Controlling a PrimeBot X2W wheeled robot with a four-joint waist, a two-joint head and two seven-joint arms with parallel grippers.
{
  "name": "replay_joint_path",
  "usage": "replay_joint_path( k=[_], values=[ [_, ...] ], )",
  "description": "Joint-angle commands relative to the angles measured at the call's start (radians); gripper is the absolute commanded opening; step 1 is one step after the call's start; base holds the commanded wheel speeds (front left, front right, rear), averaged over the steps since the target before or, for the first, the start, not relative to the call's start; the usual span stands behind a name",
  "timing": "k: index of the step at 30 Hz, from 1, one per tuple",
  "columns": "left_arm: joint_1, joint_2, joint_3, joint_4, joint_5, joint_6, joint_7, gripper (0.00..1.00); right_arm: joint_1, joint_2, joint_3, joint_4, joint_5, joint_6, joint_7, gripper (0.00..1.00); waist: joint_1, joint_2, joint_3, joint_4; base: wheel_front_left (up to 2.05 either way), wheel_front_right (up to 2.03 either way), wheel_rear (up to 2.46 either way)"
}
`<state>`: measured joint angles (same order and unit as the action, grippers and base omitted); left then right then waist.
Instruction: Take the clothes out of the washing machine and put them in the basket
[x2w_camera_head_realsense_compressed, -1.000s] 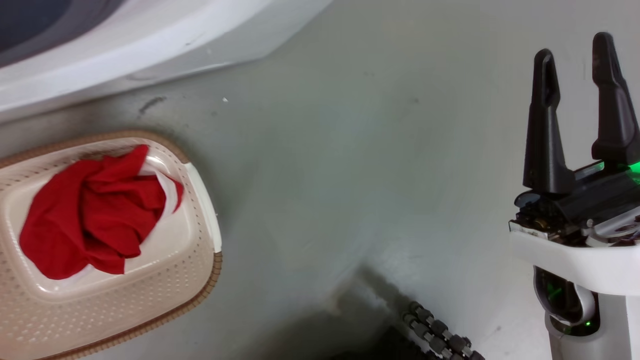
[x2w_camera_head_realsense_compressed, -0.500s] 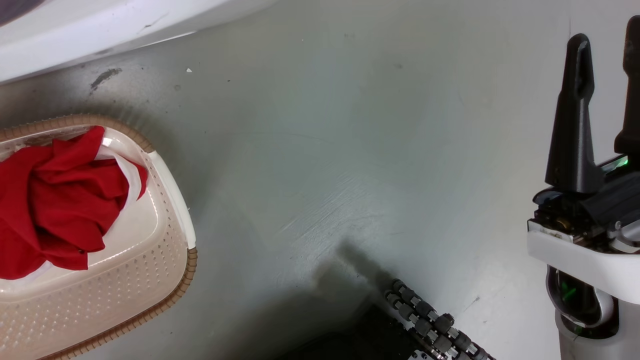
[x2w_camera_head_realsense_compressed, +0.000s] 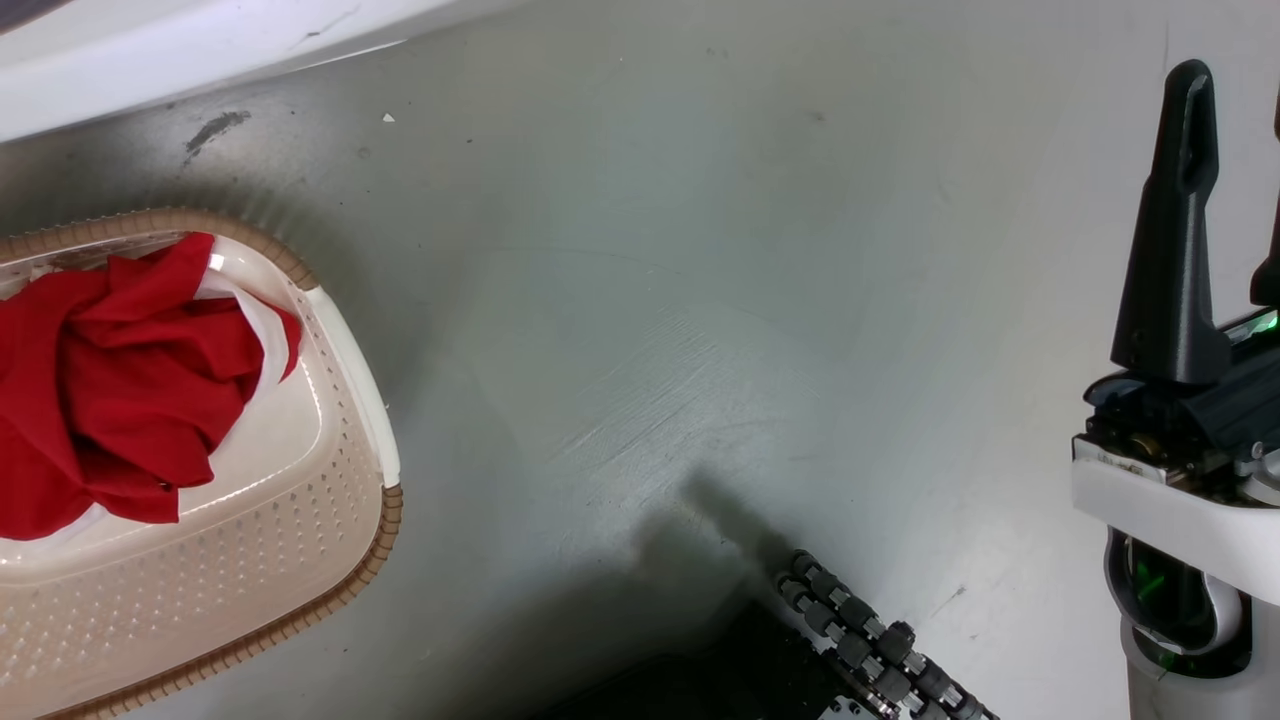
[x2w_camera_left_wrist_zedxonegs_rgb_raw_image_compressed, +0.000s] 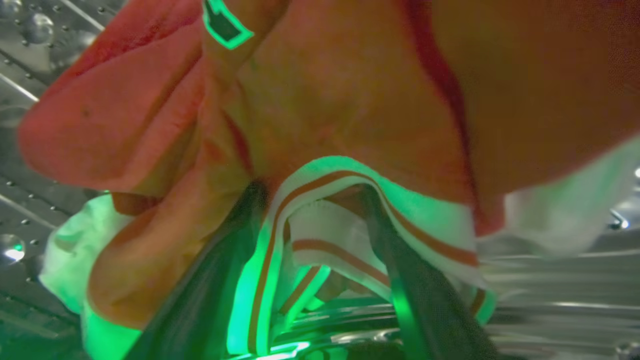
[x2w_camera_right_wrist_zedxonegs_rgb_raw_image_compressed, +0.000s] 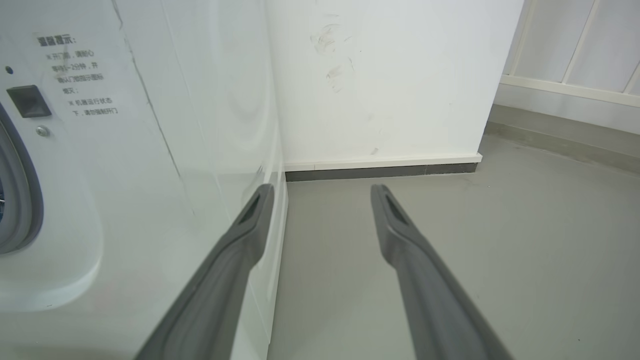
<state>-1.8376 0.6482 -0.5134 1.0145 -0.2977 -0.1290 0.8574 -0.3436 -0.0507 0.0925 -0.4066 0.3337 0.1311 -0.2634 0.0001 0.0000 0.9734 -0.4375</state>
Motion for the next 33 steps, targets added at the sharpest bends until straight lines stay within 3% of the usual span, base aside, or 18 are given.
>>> replay_joint_path(
  k=[1, 2, 3, 10, 15, 23, 24, 33],
  values=[
    [0.014, -0.012, -0.008, 0.015, -0.007, -0.001, -0.008, 0.95, -0.009, 0.001, -0.002, -0.005, -0.003, -0.001, -0.002, 1.00, -0.0001, 0.0000, 0.001, 0.001, 0.00, 0.00, 0.00],
    [0.013, -0.013, -0.014, 0.014, -0.006, -0.001, -0.022, 0.37, -0.009, 0.001, -0.002, -0.005, -0.004, -0.001, -0.002, 1.00, -0.0001, 0.0000, 0.002, 0.002, 0.00, 0.00, 0.00],
    [0.012, -0.011, -0.020, 0.018, -0.005, -0.001, -0.033, 0.00, -0.010, 0.001, -0.001, -0.005, -0.004, -0.001, -0.002, 1.00, -0.0001, 0.0000, 0.003, 0.003, 0.00, 0.00, 0.00],
    [0.001, 0.007, -0.064, 0.027, -0.025, -0.001, -0.116, 0.00, -0.024, 0.001, 0.014, 0.005, -0.007, -0.001, -0.002, 1.00, -0.0001, 0.0000, -0.008, -0.002, 0.00, 0.00, 0.00],
    [0.035, 0.030, -0.092, 0.026, -0.058, -0.001, -0.236, 0.00, -0.019, 0.001, 0.025, 0.013, -0.009, -0.001, -0.002, 1.00, -0.0001, 0.0000, -0.061, -0.015, 0.00, 0.00, 0.00],
    [0.172, 0.021, -0.102, 0.049, -0.147, -0.001, -0.504, 0.00, 0.024, 0.001, 0.031, 0.034, -0.049, -0.001, -0.002, 1.00, -0.0001, 0.0000, -0.198, 0.022, 0.00, 0.00, 0.00],
    [0.211, 0.015, -0.098, 0.055, -0.169, -0.001, -0.577, 0.00, 0.033, 0.001, 0.033, 0.039, -0.061, -0.001, -0.002, 1.00, -0.0001, 0.0000, -0.231, 0.035, 0.00, 0.00, 0.00],
    [0.437, -0.030, -0.103, 0.073, -0.264, -0.001, -0.846, 0.00, 0.083, 0.000, 0.035, 0.072, -0.115, -0.001, -0.002, 1.00, -0.0001, 0.0000, -0.376, 0.084, 0.00, 0.00, 0.00]
  ],
)
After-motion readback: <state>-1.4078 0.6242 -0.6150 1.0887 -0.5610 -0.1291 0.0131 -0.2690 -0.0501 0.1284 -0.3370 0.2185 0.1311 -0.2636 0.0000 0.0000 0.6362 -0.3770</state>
